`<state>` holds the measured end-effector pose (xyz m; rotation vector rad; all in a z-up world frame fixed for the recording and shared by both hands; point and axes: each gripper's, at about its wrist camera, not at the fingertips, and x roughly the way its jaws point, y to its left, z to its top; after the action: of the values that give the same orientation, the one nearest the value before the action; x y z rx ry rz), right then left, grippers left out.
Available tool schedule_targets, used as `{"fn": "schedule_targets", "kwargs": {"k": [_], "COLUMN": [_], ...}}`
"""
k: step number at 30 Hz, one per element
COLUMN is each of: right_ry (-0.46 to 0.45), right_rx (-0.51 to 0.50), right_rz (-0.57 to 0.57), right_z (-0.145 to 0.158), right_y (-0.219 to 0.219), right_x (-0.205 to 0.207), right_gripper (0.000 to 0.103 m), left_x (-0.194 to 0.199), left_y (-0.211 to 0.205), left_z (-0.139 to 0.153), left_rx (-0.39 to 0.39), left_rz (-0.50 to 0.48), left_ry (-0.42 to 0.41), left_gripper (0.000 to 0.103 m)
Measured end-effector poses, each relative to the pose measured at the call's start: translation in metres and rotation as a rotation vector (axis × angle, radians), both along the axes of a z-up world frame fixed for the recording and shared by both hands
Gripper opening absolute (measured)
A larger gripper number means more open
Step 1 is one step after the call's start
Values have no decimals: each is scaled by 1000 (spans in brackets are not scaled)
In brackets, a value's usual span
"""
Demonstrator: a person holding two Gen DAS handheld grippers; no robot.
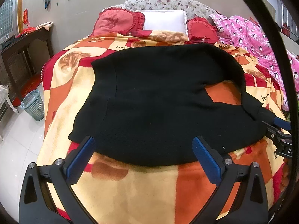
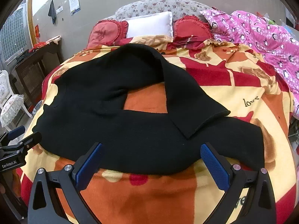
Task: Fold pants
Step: 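Move both grippers over the black pants toward its edge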
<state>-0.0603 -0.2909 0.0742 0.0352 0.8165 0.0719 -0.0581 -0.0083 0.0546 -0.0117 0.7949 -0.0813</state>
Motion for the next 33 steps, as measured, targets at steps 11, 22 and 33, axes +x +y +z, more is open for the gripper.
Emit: {"fn": "schedule_targets", "kwargs": {"k": [11,22,33], "right_ry": [38,123,88], "right_rx": [22,132,138], "right_rz": [30,6,-167], "right_z": [-12,-35,4], "right_y": [7,-25,-74], "right_x": [24,78,118], "right_gripper": [103,103,101], "left_x": [7,13,21], "left_y": [-2,1,5], "left_z": [-7,-11,-15], "left_rx": [2,-1,14], "left_rz": [3,2,1], "left_ry": [16,34,48], "left_gripper": [103,103,103]}}
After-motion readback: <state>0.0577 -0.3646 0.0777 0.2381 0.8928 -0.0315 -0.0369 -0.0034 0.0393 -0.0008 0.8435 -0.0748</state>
